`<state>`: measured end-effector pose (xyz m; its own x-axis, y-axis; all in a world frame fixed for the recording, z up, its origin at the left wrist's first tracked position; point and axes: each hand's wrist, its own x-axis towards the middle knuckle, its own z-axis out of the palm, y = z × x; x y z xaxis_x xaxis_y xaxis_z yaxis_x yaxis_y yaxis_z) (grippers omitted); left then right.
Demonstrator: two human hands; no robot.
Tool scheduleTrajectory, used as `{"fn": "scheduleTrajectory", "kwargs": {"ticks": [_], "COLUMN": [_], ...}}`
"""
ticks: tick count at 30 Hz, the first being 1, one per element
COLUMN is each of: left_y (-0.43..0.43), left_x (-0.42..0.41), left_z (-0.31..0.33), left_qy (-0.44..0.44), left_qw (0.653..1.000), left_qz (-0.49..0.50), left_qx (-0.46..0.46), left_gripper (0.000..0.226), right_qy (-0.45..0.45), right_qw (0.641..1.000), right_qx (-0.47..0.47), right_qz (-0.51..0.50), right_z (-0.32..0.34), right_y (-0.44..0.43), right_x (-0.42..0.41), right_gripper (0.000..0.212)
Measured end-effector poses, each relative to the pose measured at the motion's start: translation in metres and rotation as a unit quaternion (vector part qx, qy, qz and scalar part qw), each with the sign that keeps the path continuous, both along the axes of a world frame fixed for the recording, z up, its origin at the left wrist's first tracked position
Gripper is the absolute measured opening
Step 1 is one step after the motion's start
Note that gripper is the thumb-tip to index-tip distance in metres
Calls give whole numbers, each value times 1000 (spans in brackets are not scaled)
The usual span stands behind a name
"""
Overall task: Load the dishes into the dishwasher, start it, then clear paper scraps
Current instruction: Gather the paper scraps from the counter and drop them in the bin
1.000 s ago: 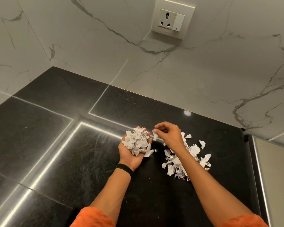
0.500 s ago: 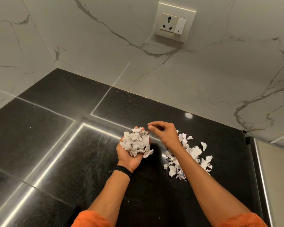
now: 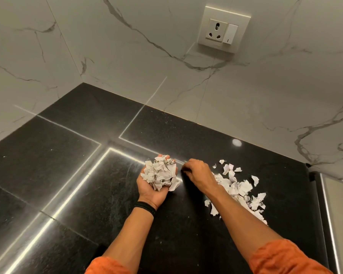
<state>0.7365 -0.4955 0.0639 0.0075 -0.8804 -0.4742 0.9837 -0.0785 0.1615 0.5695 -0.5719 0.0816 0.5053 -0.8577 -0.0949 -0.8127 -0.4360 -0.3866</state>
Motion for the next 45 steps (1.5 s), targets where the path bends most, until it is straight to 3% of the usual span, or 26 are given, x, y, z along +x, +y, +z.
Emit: {"fn": "scheduleTrajectory", "kwargs": {"ticks": [3, 6, 9, 14, 19, 21, 25, 27, 32, 38, 42, 45], "left_y": [-3, -5, -7, -8, -10, -10, -10, -10, -10, -12, -12, -12], "left_x": [-3, -9, -17, -30, -31, -31, -34, -38, -43, -47, -55, -60], "left_z": [-3, -3, -2, 5, 4, 4, 2, 1, 4, 3, 3, 1], "left_qy": [-3, -8, -7, -16, -6, -2, 7, 4, -6, -14, -12, -14], "left_qw": [1000, 1000, 1000, 999, 999, 999, 999, 998, 998, 997, 997, 995], "left_qz": [-2, -11, -23, -42, -48, -47, -54, -59, -66, -74, -80, -97], "left_qx": [3, 6, 6, -6, 5, 1, -2, 1, 1, 8, 5, 1], "left_gripper": [57, 58, 58, 57, 55, 55, 54, 53, 52, 53, 53, 54], "right_qy": [-53, -217, -321, -253, -297, -261, -16, 69, 102, 35, -173, -334], "right_qw": [996, 959, 932, 963, 940, 945, 988, 990, 989, 986, 959, 909], "right_qx": [16, 40, 63, 27, 37, 25, 84, 57, -10, -70, -68, 37], "right_qz": [-64, -178, -157, -94, -164, -196, -129, -107, -104, -150, -214, -248], "right_z": [0, 12, 35, 50, 48, 47, 33, 22, 8, 22, 52, 78], "right_y": [2, 6, 12, 19, 10, 3, -2, 1, 8, 10, 13, 11], "right_x": [-2, -2, -1, -2, -23, -41, -74, -82, -89, -95, -87, -72], "right_gripper": [14, 13, 14, 9, 12, 13, 25, 33, 23, 13, 10, 12]}}
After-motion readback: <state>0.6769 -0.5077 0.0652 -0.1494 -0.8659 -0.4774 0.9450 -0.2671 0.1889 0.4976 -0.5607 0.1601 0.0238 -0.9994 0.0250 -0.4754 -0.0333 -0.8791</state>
